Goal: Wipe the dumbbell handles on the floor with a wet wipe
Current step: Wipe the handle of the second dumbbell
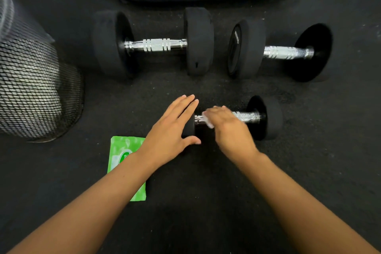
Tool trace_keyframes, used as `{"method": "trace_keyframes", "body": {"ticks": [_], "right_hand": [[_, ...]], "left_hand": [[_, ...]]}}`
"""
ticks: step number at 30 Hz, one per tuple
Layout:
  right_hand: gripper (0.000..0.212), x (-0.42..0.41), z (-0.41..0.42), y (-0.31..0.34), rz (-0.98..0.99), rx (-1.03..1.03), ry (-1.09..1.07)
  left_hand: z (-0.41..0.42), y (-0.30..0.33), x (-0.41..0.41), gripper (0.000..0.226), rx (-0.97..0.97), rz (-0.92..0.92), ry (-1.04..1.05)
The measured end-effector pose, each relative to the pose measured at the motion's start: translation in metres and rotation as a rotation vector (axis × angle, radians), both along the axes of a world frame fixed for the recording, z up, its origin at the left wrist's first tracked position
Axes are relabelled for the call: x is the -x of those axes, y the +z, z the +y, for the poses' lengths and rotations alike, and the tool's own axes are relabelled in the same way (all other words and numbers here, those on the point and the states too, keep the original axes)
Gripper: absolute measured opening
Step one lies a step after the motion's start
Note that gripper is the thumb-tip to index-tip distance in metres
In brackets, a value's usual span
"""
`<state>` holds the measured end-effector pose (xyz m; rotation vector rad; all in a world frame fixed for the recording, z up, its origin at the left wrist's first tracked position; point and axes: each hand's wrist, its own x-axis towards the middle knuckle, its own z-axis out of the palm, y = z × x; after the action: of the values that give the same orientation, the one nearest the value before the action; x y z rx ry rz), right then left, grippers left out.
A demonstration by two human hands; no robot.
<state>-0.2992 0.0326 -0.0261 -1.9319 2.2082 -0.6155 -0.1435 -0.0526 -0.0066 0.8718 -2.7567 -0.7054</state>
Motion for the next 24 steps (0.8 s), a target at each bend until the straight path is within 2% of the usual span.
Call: {"method": "trace_keyframes", "body": {"ticks": [3,12,20,24], "right_hand": [[0.015,0.018,-0.018,0.014,-0.075,-0.199,-0.088],[0.024,0.036,-0.048,0.025,-0.164,-0.455,0.061],[0.021,0.036,-0.051,0.026,-0.242,-0.434,0.151],[0.023,0.034,-0.037,0.023,-0.257,-0.310,0.271]], "left_hand": [[0.002,0.000,0.001,0.092,0.017,0.002,0.004],[0.001,0.003,0.001,0.092,0.025,-0.005,-0.003],[0.002,0.003,0.001,0.092,0.027,0.001,-0.006],[-0.001,0.003,0.001,0.092,0.026,0.000,-0.005]]}}
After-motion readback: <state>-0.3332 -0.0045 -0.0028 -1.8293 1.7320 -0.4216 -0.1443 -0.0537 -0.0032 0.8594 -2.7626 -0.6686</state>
